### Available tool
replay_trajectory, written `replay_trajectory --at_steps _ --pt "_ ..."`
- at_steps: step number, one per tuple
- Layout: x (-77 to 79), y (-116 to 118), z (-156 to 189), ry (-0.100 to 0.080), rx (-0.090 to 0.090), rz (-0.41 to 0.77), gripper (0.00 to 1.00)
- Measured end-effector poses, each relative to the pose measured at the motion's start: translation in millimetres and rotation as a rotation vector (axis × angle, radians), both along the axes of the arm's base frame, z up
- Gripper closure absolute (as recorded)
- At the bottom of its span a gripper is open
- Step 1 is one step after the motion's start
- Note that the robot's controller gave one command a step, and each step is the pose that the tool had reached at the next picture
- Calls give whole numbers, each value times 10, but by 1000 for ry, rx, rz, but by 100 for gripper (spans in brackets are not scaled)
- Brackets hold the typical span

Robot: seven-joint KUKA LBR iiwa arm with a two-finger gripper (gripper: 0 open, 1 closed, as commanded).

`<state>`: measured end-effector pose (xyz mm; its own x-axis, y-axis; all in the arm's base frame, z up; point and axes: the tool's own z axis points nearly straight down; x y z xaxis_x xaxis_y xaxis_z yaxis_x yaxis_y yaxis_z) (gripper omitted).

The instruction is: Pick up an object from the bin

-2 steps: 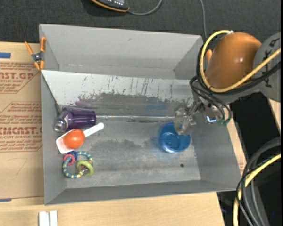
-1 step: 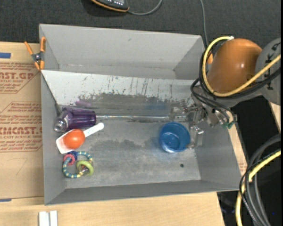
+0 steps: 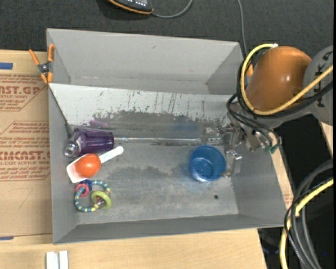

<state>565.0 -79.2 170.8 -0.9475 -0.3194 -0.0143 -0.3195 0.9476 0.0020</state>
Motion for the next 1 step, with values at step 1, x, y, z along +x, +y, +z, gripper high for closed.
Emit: replay_trajectory --at_steps 1 --pt "-12 -1 -590 -6 -3 72 0"
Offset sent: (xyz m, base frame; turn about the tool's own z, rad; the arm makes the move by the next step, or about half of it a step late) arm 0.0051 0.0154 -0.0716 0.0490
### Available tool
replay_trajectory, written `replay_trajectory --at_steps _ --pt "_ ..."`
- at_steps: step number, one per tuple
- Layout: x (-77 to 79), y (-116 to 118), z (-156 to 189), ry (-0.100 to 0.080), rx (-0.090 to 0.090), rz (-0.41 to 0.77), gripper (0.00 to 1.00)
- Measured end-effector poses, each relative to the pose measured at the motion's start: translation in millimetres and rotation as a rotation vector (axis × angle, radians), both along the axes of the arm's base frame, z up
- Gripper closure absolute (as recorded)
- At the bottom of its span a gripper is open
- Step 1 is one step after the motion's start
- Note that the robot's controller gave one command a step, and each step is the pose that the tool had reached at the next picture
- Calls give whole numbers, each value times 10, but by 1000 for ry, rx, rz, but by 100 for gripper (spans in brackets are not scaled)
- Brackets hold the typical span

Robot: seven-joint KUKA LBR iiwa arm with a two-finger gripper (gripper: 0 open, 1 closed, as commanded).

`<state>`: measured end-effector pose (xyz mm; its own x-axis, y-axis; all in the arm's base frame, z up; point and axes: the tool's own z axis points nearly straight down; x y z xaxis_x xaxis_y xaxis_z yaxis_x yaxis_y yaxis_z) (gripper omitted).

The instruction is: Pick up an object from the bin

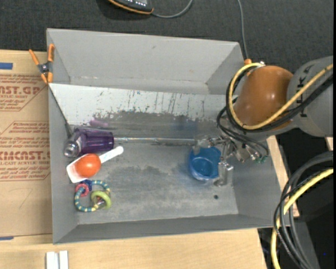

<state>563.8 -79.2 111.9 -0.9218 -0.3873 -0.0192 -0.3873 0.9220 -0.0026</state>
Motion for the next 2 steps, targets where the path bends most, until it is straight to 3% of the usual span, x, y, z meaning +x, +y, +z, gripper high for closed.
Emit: replay_trajectory --at_steps 1,2 --pt "0 51 -444 8 3 -15 0" --pt "156 -43 -416 -1 4 -193 100"
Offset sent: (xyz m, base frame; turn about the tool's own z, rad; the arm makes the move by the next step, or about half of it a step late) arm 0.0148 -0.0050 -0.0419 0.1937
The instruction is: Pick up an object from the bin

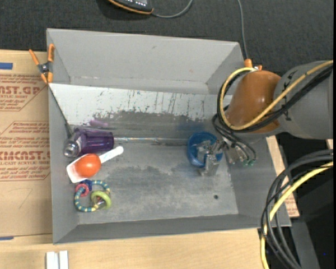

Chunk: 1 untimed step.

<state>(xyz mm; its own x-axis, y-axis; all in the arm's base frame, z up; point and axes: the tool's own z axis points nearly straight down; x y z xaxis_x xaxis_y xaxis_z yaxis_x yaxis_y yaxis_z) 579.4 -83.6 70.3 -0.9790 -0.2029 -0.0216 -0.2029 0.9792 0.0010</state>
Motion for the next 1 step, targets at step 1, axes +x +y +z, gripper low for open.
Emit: replay_trajectory --at_steps 1 --pt "0 0 0 0 0 0 100"
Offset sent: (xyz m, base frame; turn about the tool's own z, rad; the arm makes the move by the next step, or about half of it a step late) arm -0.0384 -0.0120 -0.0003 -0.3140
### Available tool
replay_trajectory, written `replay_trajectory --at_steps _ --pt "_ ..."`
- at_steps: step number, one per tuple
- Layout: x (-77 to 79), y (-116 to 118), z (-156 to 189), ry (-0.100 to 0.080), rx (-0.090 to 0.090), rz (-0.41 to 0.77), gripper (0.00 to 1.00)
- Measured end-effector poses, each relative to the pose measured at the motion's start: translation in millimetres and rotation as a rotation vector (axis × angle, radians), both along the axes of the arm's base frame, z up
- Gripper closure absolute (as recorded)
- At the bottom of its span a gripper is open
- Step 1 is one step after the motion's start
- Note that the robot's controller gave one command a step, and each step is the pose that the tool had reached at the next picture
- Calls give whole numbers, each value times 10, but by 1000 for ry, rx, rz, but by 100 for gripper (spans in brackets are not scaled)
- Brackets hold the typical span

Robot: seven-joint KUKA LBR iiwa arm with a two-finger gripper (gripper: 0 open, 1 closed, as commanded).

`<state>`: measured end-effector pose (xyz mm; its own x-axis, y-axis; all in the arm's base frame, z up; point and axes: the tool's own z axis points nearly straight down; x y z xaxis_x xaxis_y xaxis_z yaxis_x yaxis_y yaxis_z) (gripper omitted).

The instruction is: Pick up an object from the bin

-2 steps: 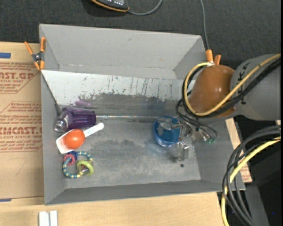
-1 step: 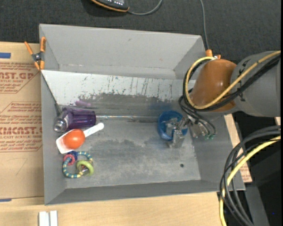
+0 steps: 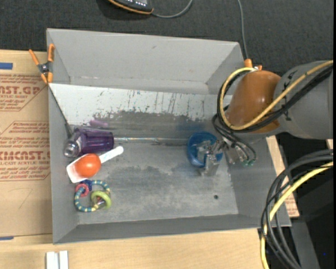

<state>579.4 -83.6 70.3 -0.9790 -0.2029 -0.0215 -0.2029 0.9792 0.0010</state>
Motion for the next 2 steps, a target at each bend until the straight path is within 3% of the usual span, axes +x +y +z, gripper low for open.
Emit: replay_trajectory --at_steps 1,2 --pt "-372 -110 -2 -3 -6 303 100" --pt "-71 38 30 -2 1 13 100"
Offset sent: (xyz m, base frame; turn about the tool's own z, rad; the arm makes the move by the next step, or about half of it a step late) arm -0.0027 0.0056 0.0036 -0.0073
